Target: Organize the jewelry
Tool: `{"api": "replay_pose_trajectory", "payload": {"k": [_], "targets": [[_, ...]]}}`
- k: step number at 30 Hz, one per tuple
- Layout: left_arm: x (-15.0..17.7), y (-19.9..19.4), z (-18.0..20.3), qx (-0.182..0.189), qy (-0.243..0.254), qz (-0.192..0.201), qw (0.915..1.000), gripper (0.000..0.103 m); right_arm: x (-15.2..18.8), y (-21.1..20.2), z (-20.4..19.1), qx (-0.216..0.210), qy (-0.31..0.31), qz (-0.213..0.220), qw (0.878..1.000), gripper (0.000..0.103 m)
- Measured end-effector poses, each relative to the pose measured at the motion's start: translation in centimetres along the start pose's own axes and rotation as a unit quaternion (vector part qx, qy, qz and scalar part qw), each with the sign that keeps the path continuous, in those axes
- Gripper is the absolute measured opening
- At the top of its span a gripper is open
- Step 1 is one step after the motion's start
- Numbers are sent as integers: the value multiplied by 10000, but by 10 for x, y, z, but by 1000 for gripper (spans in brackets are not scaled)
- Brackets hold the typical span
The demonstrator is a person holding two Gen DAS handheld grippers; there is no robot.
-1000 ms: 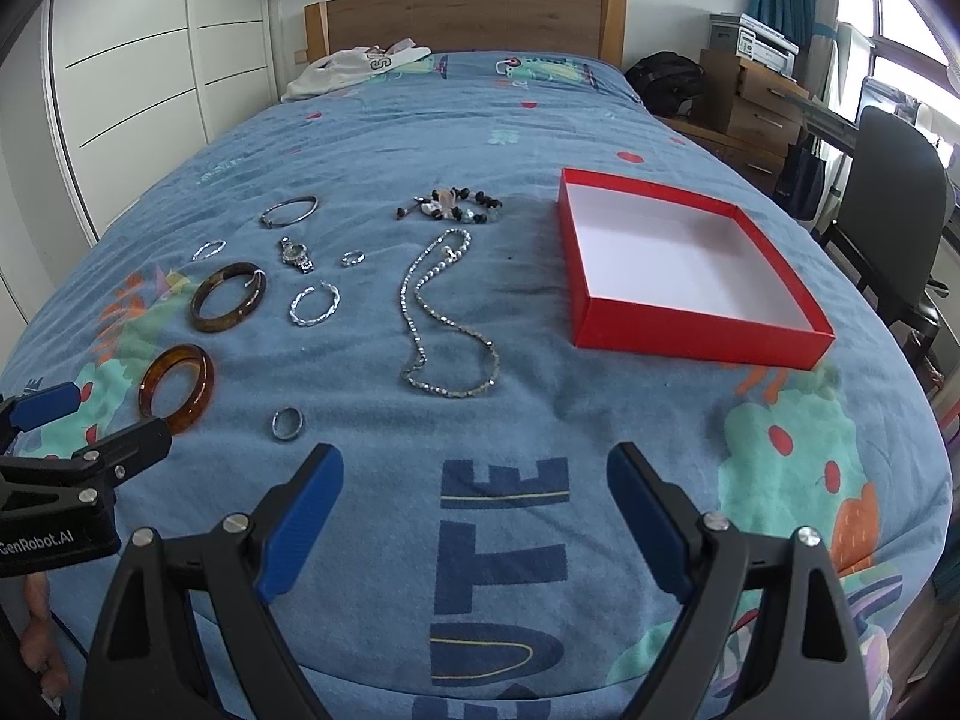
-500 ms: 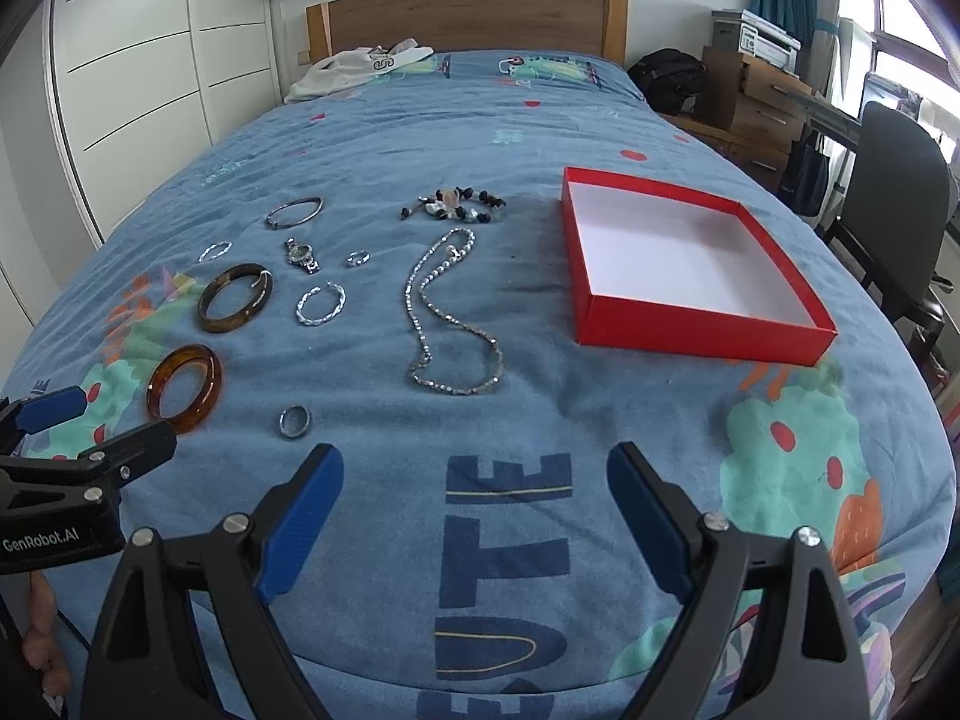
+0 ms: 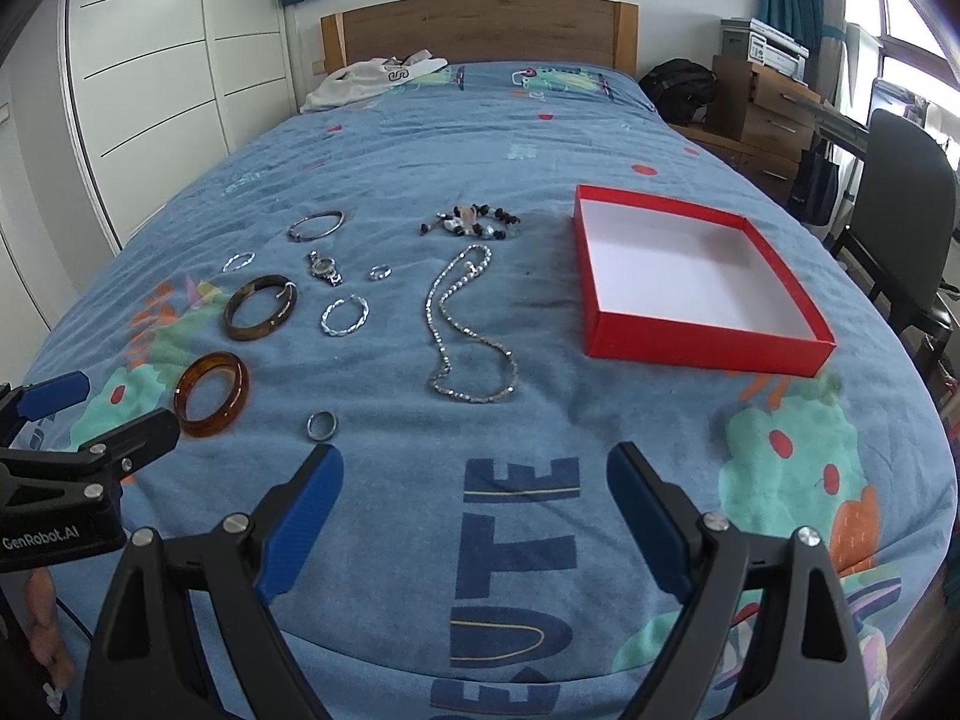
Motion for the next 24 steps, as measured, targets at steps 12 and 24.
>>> {"api": "replay_pose_trajectory", "payload": {"k": [12, 24], "targets": [[2, 18, -3, -24, -15, -283, 9996, 102, -9, 7, 11, -64, 61, -73, 9999, 90], [0, 40, -10, -26, -68, -478, 9988, 102, -12, 28, 8, -297, -12, -194, 9994, 90]]}}
Point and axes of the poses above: each gripper's, at about its wrist camera, not at the fingertips, and y roughly the way its jaws point, z to its right, x to its underside, the point moved 2 cm from there along y, roughly the way its jaws point, and after that the axes turned 3 degrees about x, right-handed, at the moved point
